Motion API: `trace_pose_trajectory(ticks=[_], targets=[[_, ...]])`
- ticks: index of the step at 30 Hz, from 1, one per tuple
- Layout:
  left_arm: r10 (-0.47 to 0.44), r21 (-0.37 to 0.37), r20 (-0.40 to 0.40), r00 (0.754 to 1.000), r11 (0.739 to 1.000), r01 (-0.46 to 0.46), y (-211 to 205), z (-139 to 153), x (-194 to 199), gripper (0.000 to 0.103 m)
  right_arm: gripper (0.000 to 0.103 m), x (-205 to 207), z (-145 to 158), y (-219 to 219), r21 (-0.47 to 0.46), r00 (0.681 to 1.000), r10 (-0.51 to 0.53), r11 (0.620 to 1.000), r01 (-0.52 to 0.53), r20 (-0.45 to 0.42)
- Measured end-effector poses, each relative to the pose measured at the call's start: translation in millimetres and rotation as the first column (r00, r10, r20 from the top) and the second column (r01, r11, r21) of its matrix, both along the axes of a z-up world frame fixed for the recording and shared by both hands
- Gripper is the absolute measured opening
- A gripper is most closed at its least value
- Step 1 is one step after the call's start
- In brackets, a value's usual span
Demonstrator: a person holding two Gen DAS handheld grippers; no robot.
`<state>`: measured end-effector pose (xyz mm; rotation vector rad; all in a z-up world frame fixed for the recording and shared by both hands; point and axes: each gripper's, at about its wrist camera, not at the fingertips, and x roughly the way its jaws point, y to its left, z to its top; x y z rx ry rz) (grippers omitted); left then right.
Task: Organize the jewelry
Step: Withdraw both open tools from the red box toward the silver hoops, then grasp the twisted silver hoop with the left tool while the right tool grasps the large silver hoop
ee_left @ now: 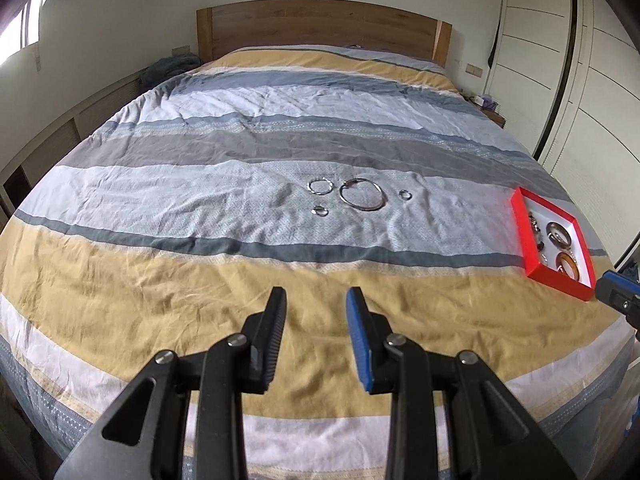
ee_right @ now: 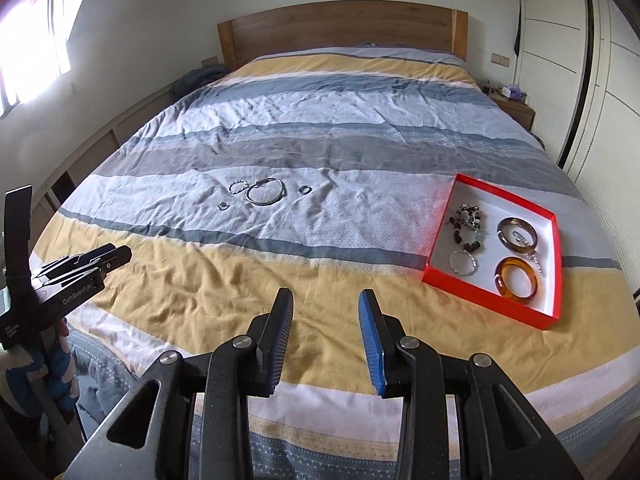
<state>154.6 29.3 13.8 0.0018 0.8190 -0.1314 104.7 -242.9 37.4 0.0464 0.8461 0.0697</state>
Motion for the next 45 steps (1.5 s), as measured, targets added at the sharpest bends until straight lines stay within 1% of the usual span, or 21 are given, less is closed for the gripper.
trace_pose_trajectory(ticks=[7,11,15,19,24,27,32,35,36,42,45], targets=[[0.026,-0.008,-0.035,0.999,1.0,-0.026,21,-21,54,0.029,0.034,58,-20,13,0.026,0.999,0.043,0.999,-0.043,-0.024],[0.015,-0.017,-0.053,0.999,1.0,-0.016,26,-30,87,0.029,0.034,98,-32,25,0.039,0.996,0.075,0.997,-0.074,-0.042],[-0.021,-0.047,-0.072,0.997,0.999,0.018,28,-38,129,0.029,0.034,138,-48,36,0.064,0.993,0.103,0.993,-0.099,-0.06],[-0.093,-0.084,-0.092,0.991,0.993,0.085,22,-49,176,0.029,0.034,176,-67,46,0.091,0.989,0.128,0.989,-0.121,-0.077],[-0.129,-0.08,-0.125,0.984,0.99,0.119,9,-70,227,0.029,0.034,217,-88,58,0.109,0.984,0.153,0.984,-0.142,-0.091],[-0.146,-0.074,-0.142,0.979,0.988,0.136,2,-84,248,0.028,0.033,236,-99,62,0.13,0.982,0.163,0.98,-0.15,-0.098],[-0.171,-0.067,-0.182,0.968,0.985,0.161,-8,-105,268,0.028,0.03,262,-120,65,0.193,0.976,0.179,0.969,-0.153,-0.122],[-0.173,-0.07,-0.197,0.965,0.984,0.162,-9,-114,276,0.026,0.03,275,-134,67,0.224,0.974,0.182,0.963,-0.149,-0.134],[-0.174,-0.059,-0.201,0.964,0.984,0.165,-10,-117,278,0.025,0.029,279,-137,68,0.233,0.974,0.184,0.961,-0.15,-0.135],[-0.178,-0.015,-0.204,0.963,0.984,0.179,-16,-126,283,0.02,0.028,300,-153,77,0.243,0.969,0.201,0.956,-0.163,-0.144],[-0.178,0.005,-0.191,0.965,0.983,0.182,-18,-126,282,0.015,0.029,307,-159,82,0.243,0.964,0.217,0.954,-0.175,-0.156]])
